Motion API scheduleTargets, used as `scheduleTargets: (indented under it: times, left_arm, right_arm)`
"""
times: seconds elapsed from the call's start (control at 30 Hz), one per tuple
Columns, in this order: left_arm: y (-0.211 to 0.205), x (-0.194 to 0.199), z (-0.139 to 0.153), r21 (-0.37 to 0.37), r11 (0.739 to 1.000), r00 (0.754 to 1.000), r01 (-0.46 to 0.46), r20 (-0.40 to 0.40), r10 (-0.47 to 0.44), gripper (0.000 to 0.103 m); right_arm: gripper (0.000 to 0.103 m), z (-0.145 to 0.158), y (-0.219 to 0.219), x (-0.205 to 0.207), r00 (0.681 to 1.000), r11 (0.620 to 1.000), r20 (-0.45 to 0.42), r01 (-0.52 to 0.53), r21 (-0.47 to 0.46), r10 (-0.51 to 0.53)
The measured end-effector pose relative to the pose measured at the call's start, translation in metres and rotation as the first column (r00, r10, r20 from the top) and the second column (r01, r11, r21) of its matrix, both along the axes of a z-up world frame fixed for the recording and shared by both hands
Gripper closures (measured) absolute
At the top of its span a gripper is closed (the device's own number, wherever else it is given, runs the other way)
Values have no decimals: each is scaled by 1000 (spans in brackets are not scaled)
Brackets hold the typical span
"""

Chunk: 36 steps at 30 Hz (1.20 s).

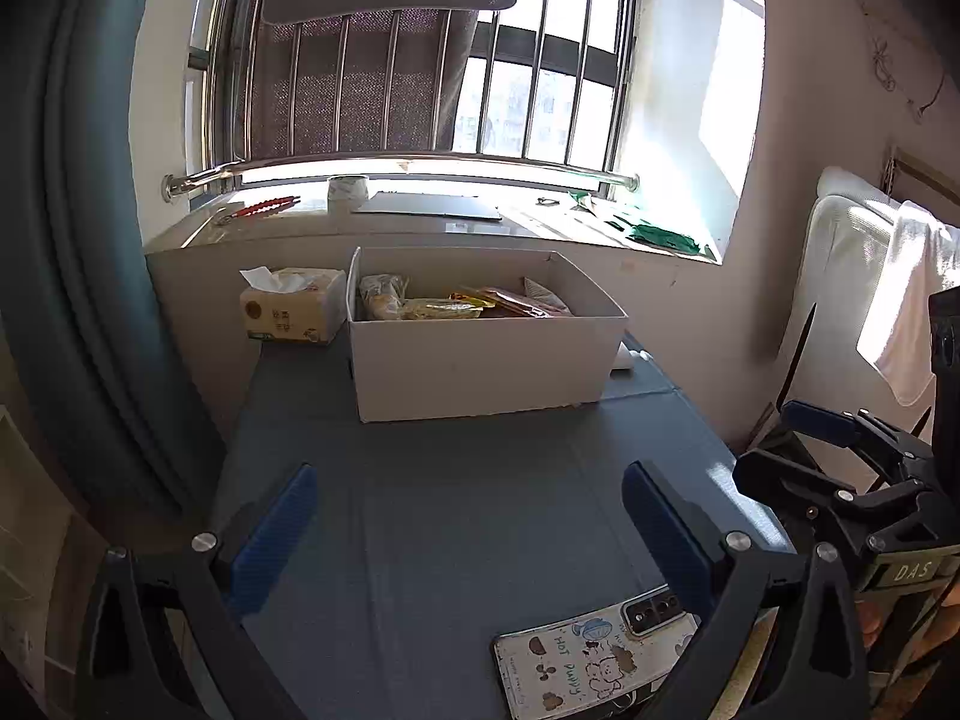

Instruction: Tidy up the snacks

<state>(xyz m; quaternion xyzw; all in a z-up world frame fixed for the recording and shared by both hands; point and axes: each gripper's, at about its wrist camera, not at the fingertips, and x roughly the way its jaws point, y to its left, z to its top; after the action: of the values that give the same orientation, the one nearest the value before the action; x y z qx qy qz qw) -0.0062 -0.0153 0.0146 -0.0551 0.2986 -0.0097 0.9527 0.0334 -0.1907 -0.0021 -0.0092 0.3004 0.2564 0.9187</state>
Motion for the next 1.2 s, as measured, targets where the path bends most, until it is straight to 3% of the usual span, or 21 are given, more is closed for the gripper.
scheduleTargets:
  times: [1.2]
  left_arm:
    - [-1,0,-2,7,1000,1000,2,-7,-2,0]
  right_arm:
    - [0,0,-2,-3,1000,1000,-1,-10,0,10]
